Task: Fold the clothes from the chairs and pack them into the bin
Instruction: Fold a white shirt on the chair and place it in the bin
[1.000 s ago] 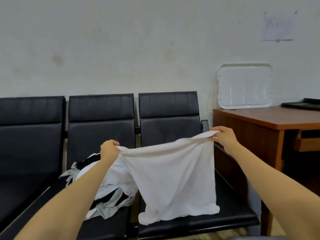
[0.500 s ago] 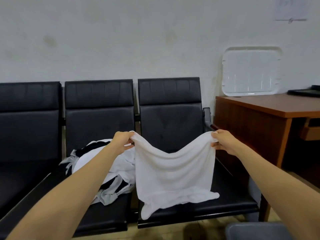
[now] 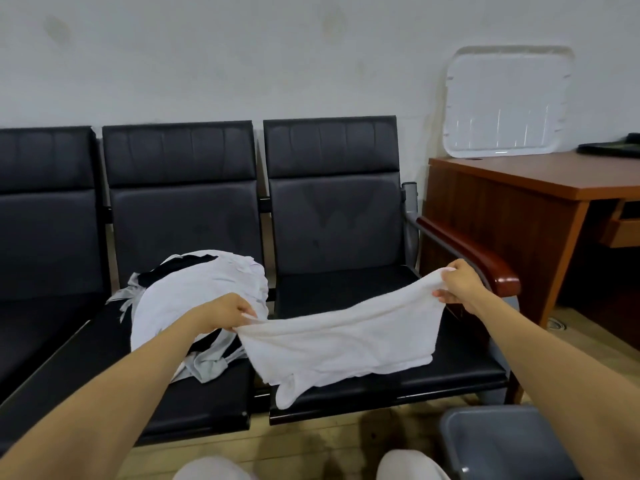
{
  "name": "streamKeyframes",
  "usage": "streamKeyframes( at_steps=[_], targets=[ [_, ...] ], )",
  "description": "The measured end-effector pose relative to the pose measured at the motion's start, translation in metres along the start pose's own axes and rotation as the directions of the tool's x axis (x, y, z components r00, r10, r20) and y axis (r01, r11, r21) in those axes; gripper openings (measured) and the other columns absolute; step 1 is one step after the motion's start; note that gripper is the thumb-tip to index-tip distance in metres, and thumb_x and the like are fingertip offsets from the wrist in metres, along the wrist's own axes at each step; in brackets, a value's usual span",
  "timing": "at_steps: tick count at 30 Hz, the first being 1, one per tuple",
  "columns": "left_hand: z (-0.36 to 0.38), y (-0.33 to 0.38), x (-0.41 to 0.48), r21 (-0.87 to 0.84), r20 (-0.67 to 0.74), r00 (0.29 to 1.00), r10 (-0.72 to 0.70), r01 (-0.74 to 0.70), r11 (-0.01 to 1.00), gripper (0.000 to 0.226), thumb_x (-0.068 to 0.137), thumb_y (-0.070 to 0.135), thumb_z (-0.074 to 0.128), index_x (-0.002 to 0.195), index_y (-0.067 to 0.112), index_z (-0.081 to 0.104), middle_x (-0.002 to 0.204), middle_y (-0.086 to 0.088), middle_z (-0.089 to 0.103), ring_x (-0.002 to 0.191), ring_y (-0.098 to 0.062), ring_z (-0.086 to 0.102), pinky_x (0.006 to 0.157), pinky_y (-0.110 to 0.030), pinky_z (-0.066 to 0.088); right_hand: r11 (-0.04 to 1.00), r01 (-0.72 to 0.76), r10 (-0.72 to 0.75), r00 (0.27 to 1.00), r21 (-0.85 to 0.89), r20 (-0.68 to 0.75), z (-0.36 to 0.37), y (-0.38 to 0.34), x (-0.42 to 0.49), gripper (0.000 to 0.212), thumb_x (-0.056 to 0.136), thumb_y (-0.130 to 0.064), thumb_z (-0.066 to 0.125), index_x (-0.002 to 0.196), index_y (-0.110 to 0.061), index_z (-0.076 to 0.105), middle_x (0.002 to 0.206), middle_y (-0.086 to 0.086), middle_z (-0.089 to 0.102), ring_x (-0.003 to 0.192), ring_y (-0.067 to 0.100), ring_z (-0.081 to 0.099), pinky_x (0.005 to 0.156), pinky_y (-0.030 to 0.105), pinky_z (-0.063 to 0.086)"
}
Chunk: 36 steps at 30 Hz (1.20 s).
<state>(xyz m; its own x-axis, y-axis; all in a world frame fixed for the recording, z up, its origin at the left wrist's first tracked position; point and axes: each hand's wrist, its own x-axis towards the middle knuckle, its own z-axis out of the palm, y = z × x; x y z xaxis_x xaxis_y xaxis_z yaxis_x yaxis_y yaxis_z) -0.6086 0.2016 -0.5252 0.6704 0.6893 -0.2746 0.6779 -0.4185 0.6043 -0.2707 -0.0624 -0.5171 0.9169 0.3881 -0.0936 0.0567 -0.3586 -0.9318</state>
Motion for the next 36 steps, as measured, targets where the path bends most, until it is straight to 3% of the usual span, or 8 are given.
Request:
streamKeyframes(
  at_steps=[4, 7, 9, 13, 18, 23, 32, 36],
  targets=[
    [0.007, -0.024, 0.016, 0.307, -0.248, 0.968, -0.046, 0.124, 0.944, 0.011, 0.089, 0.002, 0.049, 0.086, 0.012, 0.051, 0.082, -0.006, 0.048, 0.085, -0.029, 0.058, 0.073, -0.031, 0.049, 0.99, -0.009, 0.018, 0.998, 0.139, -0.064, 0.003, 0.012, 0.011, 0.011, 0.098, -0.001, 0.038, 0.102, -0.012, 0.04, 0.113, 0.016, 0.045, 0.11, 0.036, 0.053, 0.08, 0.042, 0.054],
    [0.019, -0.021, 0.018, -0.294, -0.26, 0.937, -0.232, 0.152, 0.944, 0.004, 0.095, 0.0, 0.046, 0.095, 0.004, 0.047, 0.084, -0.011, 0.054, 0.08, -0.03, 0.063, 0.065, -0.035, 0.055, 0.986, -0.031, 0.041, 0.997, 0.161, -0.059, 0.008, 0.019, 0.012, 0.01, 0.1, -0.005, 0.038, 0.106, -0.012, 0.039, 0.114, 0.016, 0.044, 0.105, 0.032, 0.051, 0.08, 0.042, 0.054],
    [0.024, -0.016, 0.019, -0.701, -0.191, 0.943, -0.272, 0.063, 0.71, 0.009, 0.096, -0.003, 0.045, 0.103, 0.003, 0.048, 0.084, -0.011, 0.057, 0.075, -0.023, 0.062, 0.065, -0.033, 0.057, 0.987, -0.051, 0.059, 0.997, 0.15, -0.053, 0.012, 0.023, 0.012, 0.008, 0.101, -0.007, 0.038, 0.106, -0.012, 0.04, 0.115, 0.016, 0.045, 0.099, 0.028, 0.05, 0.068, 0.036, 0.052],
    [0.02, 0.001, 0.018, -0.933, -0.047, 0.987, -0.151, 0.011, 0.36, 0.018, 0.093, -0.01, 0.047, 0.108, -0.003, 0.054, 0.095, -0.014, 0.061, 0.087, -0.024, 0.063, 0.079, -0.033, 0.055, 0.967, -0.095, 0.087, 0.995, 0.235, 0.043, 0.017, 0.024, 0.016, 0.015, 0.098, 0.002, 0.041, 0.106, -0.005, 0.053, 0.124, 0.023, 0.051, 0.1, 0.029, 0.054, 0.078, 0.035, 0.05],
    [0.007, 0.034, 0.016, -0.877, -0.137, 0.989, -0.047, -0.1, 0.47, 0.014, 0.095, 0.0, 0.05, 0.102, -0.003, 0.062, 0.095, -0.014, 0.064, 0.085, -0.023, 0.065, 0.076, -0.033, 0.055, 0.931, -0.078, 0.035, 0.991, 0.357, 0.126, 0.015, -0.009, 0.009, 0.028, 0.098, 0.002, 0.042, 0.122, 0.002, 0.058, 0.128, 0.019, 0.052, 0.117, 0.033, 0.054, 0.094, 0.036, 0.051],
    [-0.045, 0.083, 0.004, -0.837, -0.546, 0.834, -0.078, -0.538, 0.098, 0.018, 0.1, 0.007, 0.046, 0.118, 0.006, 0.05, 0.103, -0.01, 0.061, 0.092, -0.019, 0.062, 0.091, -0.035, 0.051, 0.829, 0.38, -0.334, 0.925, 0.41, -0.18, -0.006, -0.073, -0.001, 0.016, 0.094, -0.005, 0.053, 0.103, -0.016, 0.06, 0.102, -0.002, 0.058, 0.108, 0.022, 0.056, 0.099, 0.041, 0.048],
    [-0.055, 0.101, -0.04, -0.711, -0.702, 0.679, -0.214, -0.684, 0.162, 0.028, 0.093, 0.004, 0.06, 0.12, 0.006, 0.06, 0.116, -0.012, 0.064, 0.094, -0.018, 0.066, 0.083, -0.025, 0.054, 0.815, 0.577, -0.538, 0.792, 0.064, -0.288, -0.027, -0.1, -0.039, 0.026, 0.097, -0.012, 0.048, 0.122, -0.012, 0.054, 0.111, 0.002, 0.054, 0.101, 0.017, 0.051, 0.088, 0.031, 0.043],
    [-0.033, 0.085, -0.031, -0.805, -0.593, 0.76, -0.266, -0.569, 0.168, 0.032, 0.095, -0.005, 0.05, 0.127, -0.002, 0.053, 0.122, -0.02, 0.059, 0.092, -0.023, 0.063, 0.084, -0.029, 0.052, 0.85, 0.525, -0.518, 0.821, -0.039, -0.242, -0.02, -0.081, -0.039, 0.021, 0.096, -0.011, 0.05, 0.116, -0.007, 0.057, 0.113, 0.009, 0.056, 0.097, 0.017, 0.05, 0.082, 0.029, 0.04]
  ],
)
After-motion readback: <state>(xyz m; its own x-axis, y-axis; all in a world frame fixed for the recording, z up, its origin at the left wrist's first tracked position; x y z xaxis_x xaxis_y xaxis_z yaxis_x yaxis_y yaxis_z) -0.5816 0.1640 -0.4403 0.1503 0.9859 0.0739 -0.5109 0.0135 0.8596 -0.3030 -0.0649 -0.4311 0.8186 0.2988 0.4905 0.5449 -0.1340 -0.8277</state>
